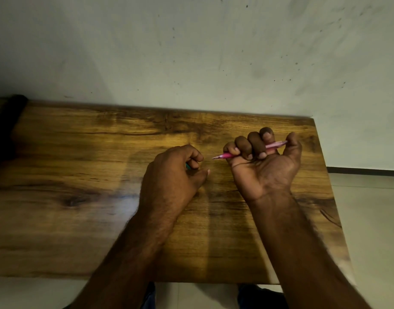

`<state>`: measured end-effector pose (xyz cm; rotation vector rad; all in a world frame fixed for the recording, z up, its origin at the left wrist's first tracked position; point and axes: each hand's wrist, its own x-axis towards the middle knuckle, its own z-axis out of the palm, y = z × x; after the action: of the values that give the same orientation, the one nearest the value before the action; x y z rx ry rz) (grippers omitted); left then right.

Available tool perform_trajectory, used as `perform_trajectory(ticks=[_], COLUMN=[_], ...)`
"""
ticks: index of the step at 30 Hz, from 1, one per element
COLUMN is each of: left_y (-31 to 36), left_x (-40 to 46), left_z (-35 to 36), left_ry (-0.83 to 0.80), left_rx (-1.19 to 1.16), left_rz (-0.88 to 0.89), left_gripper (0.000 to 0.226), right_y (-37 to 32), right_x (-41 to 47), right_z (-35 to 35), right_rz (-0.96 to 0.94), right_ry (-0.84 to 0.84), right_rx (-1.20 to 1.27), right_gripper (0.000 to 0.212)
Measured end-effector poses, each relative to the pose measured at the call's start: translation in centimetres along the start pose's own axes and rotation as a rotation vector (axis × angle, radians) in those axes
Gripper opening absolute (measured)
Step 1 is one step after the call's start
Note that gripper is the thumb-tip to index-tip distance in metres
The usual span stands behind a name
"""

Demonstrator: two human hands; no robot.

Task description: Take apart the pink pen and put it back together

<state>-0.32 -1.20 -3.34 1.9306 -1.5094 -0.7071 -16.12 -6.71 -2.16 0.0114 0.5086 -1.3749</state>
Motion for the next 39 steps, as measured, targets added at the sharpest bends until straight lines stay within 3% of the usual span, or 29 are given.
perform_trajectory(ticks=[39], left_y=[-0.39], left_x=[0.14], left_z=[0.26], left_ry=[0.009], left_rx=[-0.047], left_rz=[-0.008], left_gripper=[0.024], right_y=[-0.09], right_x=[0.13], right_z=[-0.11], right_rz=[0.015], right_ry=[-0.028], right_rx=[0.035], right_gripper=[0.050])
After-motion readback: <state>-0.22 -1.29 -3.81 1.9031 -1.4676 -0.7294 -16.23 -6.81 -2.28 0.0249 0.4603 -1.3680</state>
